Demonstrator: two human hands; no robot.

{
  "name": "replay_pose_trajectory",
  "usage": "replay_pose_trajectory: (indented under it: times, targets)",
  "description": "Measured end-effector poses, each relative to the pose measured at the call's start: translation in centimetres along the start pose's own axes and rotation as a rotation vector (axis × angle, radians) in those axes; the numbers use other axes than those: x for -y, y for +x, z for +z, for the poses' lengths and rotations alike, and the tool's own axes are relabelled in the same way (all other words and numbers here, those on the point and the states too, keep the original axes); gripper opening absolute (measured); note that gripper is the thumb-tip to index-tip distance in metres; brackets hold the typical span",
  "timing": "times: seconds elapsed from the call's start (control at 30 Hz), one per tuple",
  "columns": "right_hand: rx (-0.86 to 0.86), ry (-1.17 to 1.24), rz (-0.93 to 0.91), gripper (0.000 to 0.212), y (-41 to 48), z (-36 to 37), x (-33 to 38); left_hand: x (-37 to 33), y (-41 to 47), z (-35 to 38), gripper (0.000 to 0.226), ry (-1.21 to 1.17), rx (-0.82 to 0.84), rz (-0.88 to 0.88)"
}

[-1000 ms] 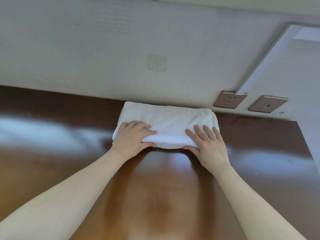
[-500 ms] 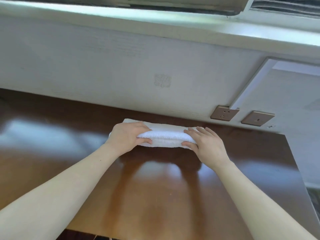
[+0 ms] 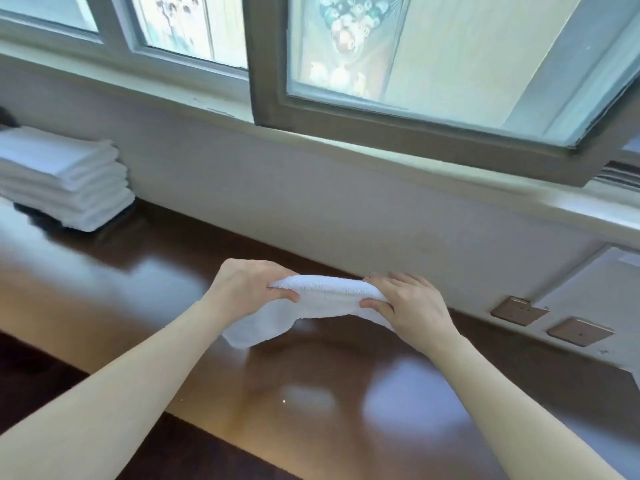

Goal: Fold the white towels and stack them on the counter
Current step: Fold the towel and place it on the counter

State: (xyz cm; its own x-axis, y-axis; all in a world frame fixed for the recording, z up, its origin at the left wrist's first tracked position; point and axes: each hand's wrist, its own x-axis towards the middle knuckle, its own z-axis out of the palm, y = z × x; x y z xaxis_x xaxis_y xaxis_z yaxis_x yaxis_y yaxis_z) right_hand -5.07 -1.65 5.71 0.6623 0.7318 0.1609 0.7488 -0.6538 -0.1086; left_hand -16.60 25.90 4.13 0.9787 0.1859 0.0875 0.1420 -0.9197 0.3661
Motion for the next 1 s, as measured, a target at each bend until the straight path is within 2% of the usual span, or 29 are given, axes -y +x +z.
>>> replay_pose_trajectory:
  times: [0.13, 0.27, 0.43, 0.53, 0.67, 0.83, 1.0]
  targets:
    - [-0.033, 0.002, -0.055, 0.037, 5.4, -0.7, 9.3, 8.3, -2.9, -6.4, 0.038, 0.049, -0.019, -0.037]
    - [0.030, 0.031, -0.117, 0.071, 11.0, -0.1, 18.1, 16.8, -6.0, -11.8, 0.032, 0.054, -0.076, -0.084]
    - [0.041, -0.014, -0.199, 0.057, 17.6, 0.5, 27.5, 25.7, -9.0, -17.7, 0.037, 0.073, -0.126, -0.148]
    - [0.066, -0.041, -0.251, 0.061, 21.6, 0.2, 32.1, 30.2, -9.5, -20.9, 0.036, 0.081, -0.158, -0.184]
    - [0.054, -0.018, -0.282, 0.048, 26.7, -0.2, 36.8, 35.7, -9.2, -24.7, 0.033, 0.105, -0.195, -0.207]
    - [0.023, -0.009, -0.320, 0.072, 34.2, 0.0, 41.9, 43.1, -6.6, -29.7, 0.046, 0.204, -0.201, -0.221]
    - [-0.069, 0.136, -0.324, 0.050, 41.9, 0.5, 45.6, 49.8, -2.7, -35.3, 0.051, 0.234, -0.256, -0.199]
